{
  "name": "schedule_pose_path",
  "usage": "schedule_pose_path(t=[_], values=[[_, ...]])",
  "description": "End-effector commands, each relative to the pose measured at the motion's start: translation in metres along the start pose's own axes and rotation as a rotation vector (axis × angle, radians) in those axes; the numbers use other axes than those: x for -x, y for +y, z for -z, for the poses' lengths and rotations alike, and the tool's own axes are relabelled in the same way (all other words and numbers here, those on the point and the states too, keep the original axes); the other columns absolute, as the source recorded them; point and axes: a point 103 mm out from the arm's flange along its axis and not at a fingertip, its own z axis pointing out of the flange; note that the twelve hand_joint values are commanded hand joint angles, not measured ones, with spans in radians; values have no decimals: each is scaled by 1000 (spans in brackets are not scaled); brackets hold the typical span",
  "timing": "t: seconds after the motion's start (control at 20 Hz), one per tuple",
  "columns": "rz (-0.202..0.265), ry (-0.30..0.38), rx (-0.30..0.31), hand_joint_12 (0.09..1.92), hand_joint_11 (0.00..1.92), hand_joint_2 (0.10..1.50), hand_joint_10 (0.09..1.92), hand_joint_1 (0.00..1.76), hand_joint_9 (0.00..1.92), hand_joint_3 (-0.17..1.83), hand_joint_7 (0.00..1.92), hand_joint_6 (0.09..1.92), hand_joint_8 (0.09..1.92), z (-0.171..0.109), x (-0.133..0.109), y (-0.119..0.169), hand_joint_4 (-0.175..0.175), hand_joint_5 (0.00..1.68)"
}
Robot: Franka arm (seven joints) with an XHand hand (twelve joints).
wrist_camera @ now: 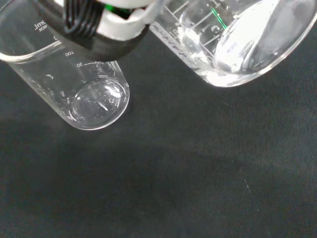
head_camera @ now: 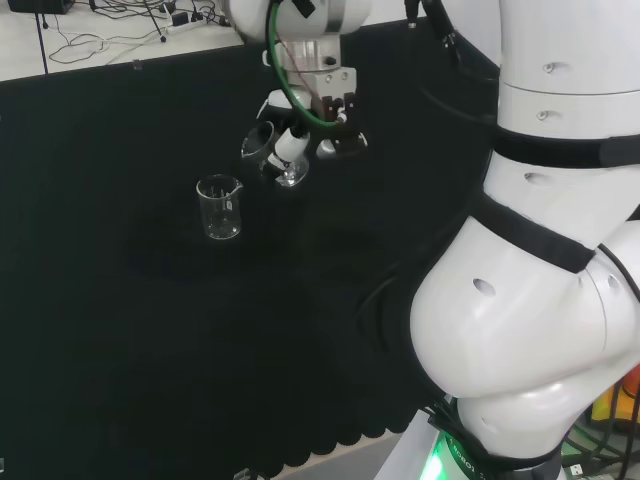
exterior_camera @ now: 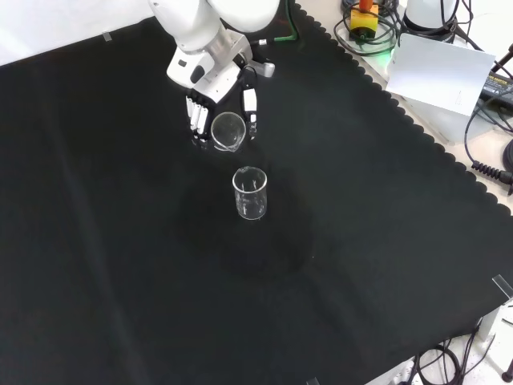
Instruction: Pour the water from the handheld beaker into the one on the table.
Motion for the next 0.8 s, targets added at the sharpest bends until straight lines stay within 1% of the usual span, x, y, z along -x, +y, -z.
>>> schedule_pose_path(t=[0.05,0.4,0.45,0.55,0.65,0.8], values=[[-11,-71,-41,815,1022,1125,1045,1281,1284,-175,1278,1007,675,7,-15,3,-112,980],[-19,-137,-81,816,1024,1126,1047,1280,1285,-175,1279,1013,672,13,-22,3,-112,978],[-18,-156,-95,816,1025,1126,1047,1280,1285,-175,1278,1015,672,15,-28,3,-112,977],[-13,-183,-107,816,1025,1126,1047,1280,1285,-175,1278,1017,672,15,-28,2,-112,977],[-13,-203,-121,816,1025,1126,1048,1280,1285,-175,1278,1018,672,18,-36,1,-112,976],[-8,-212,-128,816,1026,1127,1048,1280,1285,-175,1277,1019,674,18,-38,0,-113,975]])
